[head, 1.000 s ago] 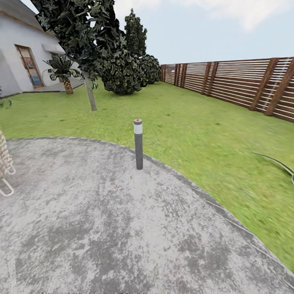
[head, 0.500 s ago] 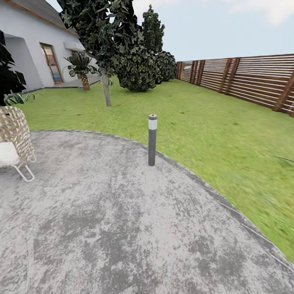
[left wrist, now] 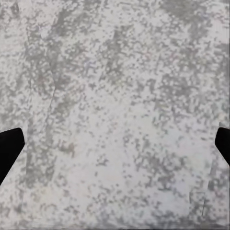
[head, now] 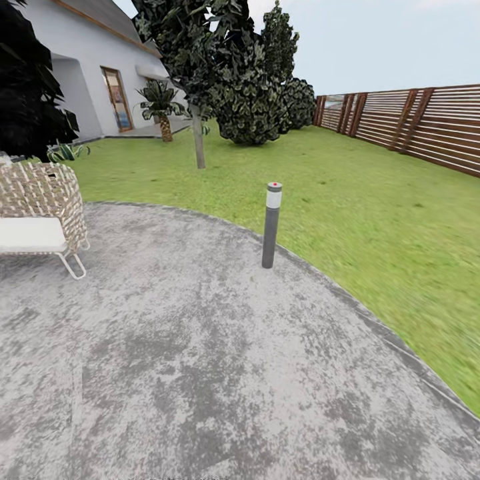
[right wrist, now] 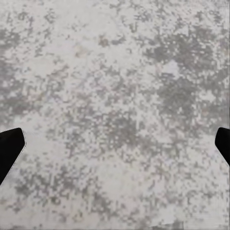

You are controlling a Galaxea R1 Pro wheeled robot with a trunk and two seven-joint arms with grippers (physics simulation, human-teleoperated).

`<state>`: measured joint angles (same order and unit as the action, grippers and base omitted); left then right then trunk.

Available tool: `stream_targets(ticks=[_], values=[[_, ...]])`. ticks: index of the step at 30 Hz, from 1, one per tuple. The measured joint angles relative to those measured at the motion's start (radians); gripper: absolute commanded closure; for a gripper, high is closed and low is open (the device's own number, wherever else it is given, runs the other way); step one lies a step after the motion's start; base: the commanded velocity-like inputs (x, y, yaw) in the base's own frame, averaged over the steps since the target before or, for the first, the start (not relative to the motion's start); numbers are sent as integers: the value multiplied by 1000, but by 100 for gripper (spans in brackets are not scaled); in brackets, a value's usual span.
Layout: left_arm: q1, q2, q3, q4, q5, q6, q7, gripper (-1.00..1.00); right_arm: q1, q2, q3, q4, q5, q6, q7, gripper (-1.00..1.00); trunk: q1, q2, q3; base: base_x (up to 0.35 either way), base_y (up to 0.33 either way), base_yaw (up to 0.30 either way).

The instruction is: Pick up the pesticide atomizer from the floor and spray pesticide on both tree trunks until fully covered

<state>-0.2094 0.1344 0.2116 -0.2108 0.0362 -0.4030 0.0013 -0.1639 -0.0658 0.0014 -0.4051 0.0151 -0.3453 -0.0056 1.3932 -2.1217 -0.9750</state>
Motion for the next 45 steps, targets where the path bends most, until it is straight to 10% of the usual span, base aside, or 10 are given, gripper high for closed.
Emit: stream_targets(ticks=[8,25,45], values=[[-2,79,51,-5,55,0,-11,-100,0,0,0,1,0,0,0,-100,0,0,-8,0,0,229],[0,70,44,2,50,0,-14,-100,0,0,4,0,0,0,0,-100,0,0,-15,0,0,265],[0,69,44,4,50,1,-13,-100,0,0,2,-1,0,0,0,-100,77,-140,-77,0,0,279]])
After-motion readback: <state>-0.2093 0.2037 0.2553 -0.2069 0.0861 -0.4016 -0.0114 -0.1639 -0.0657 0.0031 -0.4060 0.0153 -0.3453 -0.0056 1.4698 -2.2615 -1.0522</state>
